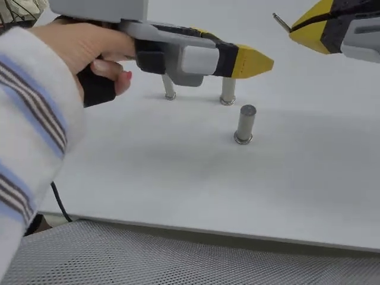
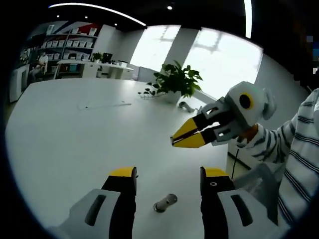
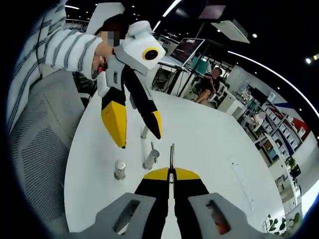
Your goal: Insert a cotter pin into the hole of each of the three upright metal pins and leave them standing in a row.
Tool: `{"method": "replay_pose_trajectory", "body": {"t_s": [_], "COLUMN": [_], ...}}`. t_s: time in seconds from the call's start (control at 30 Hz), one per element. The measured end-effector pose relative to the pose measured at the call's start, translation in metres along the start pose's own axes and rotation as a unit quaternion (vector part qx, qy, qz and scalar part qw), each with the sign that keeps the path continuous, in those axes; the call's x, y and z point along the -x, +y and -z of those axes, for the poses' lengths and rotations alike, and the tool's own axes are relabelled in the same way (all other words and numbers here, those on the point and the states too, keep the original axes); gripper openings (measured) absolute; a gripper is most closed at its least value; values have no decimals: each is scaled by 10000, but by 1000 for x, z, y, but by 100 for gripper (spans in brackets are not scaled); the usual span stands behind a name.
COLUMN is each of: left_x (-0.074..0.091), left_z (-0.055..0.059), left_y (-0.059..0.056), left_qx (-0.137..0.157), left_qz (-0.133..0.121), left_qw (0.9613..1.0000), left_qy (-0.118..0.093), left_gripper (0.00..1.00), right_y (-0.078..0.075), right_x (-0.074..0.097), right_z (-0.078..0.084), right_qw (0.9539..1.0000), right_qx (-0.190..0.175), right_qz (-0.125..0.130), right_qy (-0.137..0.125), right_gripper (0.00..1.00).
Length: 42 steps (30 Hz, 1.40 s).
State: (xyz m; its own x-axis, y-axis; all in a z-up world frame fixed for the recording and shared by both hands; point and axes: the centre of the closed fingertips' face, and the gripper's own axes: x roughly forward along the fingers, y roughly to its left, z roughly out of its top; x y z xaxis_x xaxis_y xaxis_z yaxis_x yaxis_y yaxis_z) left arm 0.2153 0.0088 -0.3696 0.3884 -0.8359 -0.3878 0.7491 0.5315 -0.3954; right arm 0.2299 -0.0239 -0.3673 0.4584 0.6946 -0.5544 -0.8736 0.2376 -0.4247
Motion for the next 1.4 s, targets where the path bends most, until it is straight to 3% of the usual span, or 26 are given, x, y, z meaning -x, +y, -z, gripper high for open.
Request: {"method": "replay_pose_trajectory", "body": {"t_s": [0.27, 0.47, 0.83, 1.17, 1.4], "left_x": [-8, -14, -18, -16, -16], "left_z": [-3, 0, 8, 18, 19], "left_y": [-8, -10, -10, -9, -10], "left_qx": [248, 419, 507, 482, 580], "left_qz": [176, 237, 288, 287, 343], "left_qw": [9995, 9988, 9979, 9977, 9973], "left_qy": [39, 126, 269, 370, 297], "left_gripper": [33, 22, 4, 1, 0], "right_y": [15, 24, 34, 40, 41], "right_x": [-2, -7, -11, -13, -13], "right_z": [-1, 3, -2, -3, -3], "right_qw": [9999, 9984, 9975, 9965, 9957], "right_qx": [136, 538, 697, 829, 914], "right_qz": [71, 128, 86, 21, 22], "right_qy": [-30, 130, 87, 135, 177], "right_gripper": [0, 0, 0, 0, 0]}}
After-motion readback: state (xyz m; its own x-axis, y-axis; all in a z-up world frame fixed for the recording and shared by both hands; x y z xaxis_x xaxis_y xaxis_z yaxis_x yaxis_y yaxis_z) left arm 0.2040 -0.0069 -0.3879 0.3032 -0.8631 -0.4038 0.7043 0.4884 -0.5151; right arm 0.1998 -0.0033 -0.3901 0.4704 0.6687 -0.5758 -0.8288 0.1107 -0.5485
